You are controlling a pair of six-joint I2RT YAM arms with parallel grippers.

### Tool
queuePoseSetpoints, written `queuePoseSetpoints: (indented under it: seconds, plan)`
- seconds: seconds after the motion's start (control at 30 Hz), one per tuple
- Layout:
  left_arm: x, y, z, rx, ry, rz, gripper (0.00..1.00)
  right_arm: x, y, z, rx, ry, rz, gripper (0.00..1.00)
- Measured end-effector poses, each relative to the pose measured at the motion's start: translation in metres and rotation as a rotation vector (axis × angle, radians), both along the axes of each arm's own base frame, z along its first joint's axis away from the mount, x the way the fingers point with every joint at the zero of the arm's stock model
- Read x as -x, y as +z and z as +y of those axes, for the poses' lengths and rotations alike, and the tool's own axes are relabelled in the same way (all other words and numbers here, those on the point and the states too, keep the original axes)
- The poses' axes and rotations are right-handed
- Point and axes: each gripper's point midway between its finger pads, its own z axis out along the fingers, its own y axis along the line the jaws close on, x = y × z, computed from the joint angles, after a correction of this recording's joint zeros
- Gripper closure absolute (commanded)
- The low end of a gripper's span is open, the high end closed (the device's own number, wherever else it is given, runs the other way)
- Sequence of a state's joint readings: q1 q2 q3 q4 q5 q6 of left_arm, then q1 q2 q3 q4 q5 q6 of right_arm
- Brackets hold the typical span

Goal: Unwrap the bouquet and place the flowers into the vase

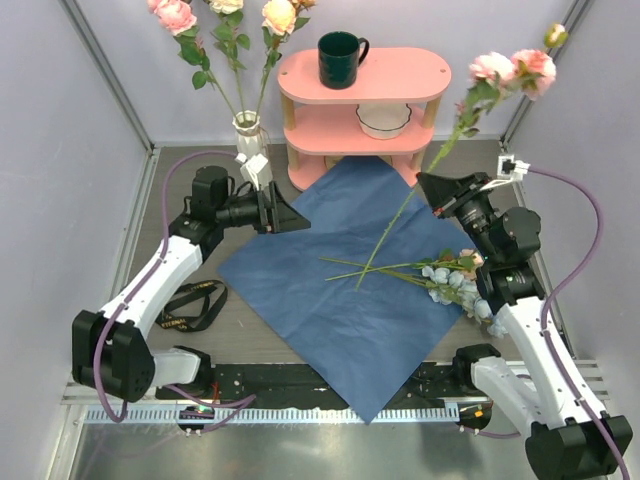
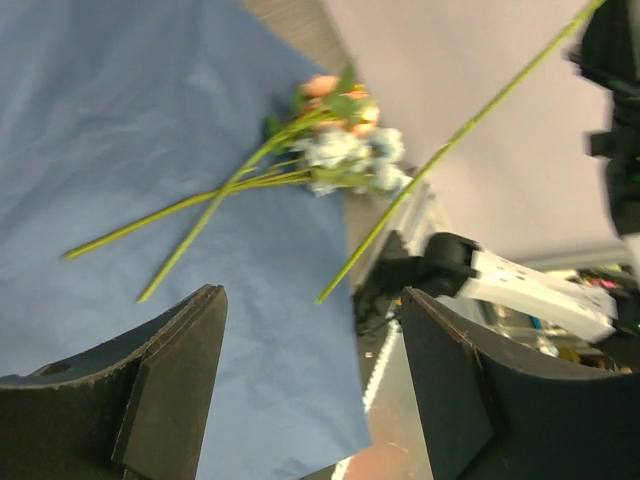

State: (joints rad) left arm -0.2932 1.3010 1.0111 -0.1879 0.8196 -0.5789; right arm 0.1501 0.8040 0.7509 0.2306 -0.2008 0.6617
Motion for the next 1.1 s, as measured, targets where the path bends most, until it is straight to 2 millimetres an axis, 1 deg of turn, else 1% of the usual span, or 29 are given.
queuePoseSetpoints:
  seconds: [0.07, 0.1, 0.13, 0.2, 0.27, 0.33, 0.37, 0.47, 0.5, 0.57, 0.63, 0.73, 0.8, 0.93, 0.97, 1.03, 1.07, 1.1]
  plan:
    - [0.01, 0.022, -0.013, 0.075, -0.046, -0.03, 0.24, 0.015, 0.016, 0.028, 0.043, 0.157, -0.086, 0.99]
    - [0.016, 0.035, -0.02, 0.111, -0.073, -0.057, 0.2, 0.022, 0.021, 0.041, 0.061, 0.23, -0.116, 0.99]
    - [0.025, 0.051, -0.029, 0.153, -0.108, -0.09, 0.18, 0.032, 0.023, 0.059, 0.08, 0.321, -0.14, 0.99]
    - [0.043, 0.077, -0.043, 0.213, -0.172, -0.143, 0.16, 0.046, 0.021, 0.084, 0.107, 0.446, -0.163, 0.99]
    - [0.06, 0.098, -0.055, 0.256, -0.227, -0.184, 0.16, 0.062, 0.016, 0.11, 0.131, 0.573, -0.173, 0.99]
    - [0.074, 0.119, -0.066, 0.293, -0.271, -0.224, 0.19, 0.074, 0.009, 0.131, 0.155, 0.671, -0.177, 0.99]
    - [0.077, 0.126, -0.068, 0.303, -0.281, -0.238, 0.21, 0.079, 0.006, 0.138, 0.162, 0.705, -0.176, 0.99]
    - [0.077, 0.145, -0.071, 0.321, -0.27, -0.275, 0.3, 0.089, -0.004, 0.157, 0.183, 0.791, -0.168, 0.99]
    - [0.074, 0.149, -0.071, 0.323, -0.259, -0.284, 0.37, 0.091, -0.007, 0.161, 0.188, 0.808, -0.164, 0.99]
    - [0.069, 0.155, -0.073, 0.323, -0.239, -0.288, 0.41, 0.096, -0.011, 0.168, 0.197, 0.837, -0.163, 0.99]
    - [0.063, 0.155, -0.074, 0.32, -0.224, -0.283, 0.43, 0.1, -0.013, 0.173, 0.205, 0.855, -0.168, 0.99]
    - [0.056, 0.149, -0.078, 0.312, -0.211, -0.256, 0.47, 0.104, -0.014, 0.176, 0.224, 0.869, -0.177, 0.99]
    - [0.052, 0.143, -0.082, 0.303, -0.205, -0.229, 0.51, 0.105, -0.014, 0.178, 0.234, 0.872, -0.185, 0.99]
    - [0.049, 0.139, -0.086, 0.299, -0.207, -0.207, 0.59, 0.106, -0.015, 0.179, 0.246, 0.869, -0.186, 0.99]
    - [0.049, 0.139, -0.087, 0.298, -0.205, -0.207, 0.64, 0.105, -0.016, 0.179, 0.25, 0.865, -0.182, 0.99]
    - [0.049, 0.14, -0.087, 0.3, -0.204, -0.207, 0.69, 0.105, -0.019, 0.18, 0.257, 0.864, -0.177, 0.99]
    - [0.05, 0.142, -0.087, 0.301, -0.206, -0.211, 0.77, 0.105, -0.02, 0.18, 0.26, 0.861, -0.173, 0.99]
    - [0.05, 0.143, -0.088, 0.303, -0.207, -0.212, 0.8, 0.105, -0.02, 0.18, 0.264, 0.86, -0.172, 0.99]
